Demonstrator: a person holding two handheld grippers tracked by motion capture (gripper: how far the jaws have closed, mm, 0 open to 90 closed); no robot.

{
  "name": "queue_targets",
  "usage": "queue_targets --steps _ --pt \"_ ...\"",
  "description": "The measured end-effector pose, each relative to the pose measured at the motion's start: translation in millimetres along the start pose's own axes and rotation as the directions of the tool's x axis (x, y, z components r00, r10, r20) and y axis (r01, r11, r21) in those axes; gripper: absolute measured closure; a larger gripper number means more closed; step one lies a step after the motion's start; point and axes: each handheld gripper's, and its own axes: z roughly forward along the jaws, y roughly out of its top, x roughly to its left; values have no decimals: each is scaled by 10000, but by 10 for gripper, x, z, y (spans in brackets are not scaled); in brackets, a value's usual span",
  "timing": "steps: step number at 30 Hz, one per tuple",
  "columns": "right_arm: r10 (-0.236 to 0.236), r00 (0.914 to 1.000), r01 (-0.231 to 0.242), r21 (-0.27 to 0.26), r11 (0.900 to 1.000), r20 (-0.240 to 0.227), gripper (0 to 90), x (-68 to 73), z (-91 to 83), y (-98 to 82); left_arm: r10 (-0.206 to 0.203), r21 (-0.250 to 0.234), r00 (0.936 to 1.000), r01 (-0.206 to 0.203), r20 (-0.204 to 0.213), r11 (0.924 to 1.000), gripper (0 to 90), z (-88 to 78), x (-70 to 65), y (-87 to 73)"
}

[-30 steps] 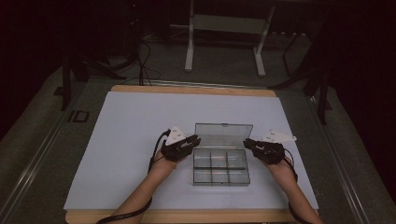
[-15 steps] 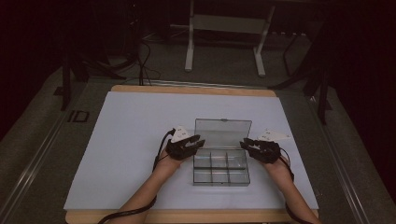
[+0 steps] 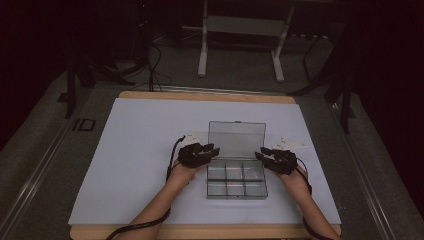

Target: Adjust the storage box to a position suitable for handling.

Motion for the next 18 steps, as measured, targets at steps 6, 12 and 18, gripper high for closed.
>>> queue_targets --steps 6,12,18 --pt "12 9999 -11 -28 10000 168 588 25 -26 -17 212 168 9972 -200 -722 9997 570 43 -81 -8" --pt "118 9998 -118 36 9999 128 577 22 -26 -42 -128 204 9956 147 -925 9997 523 75 -100 -16" --pt "146 9997 -147 39 9999 196 570 31 -22 -38 -645 406 9941 683 -870 9968 494 103 -78 -17"
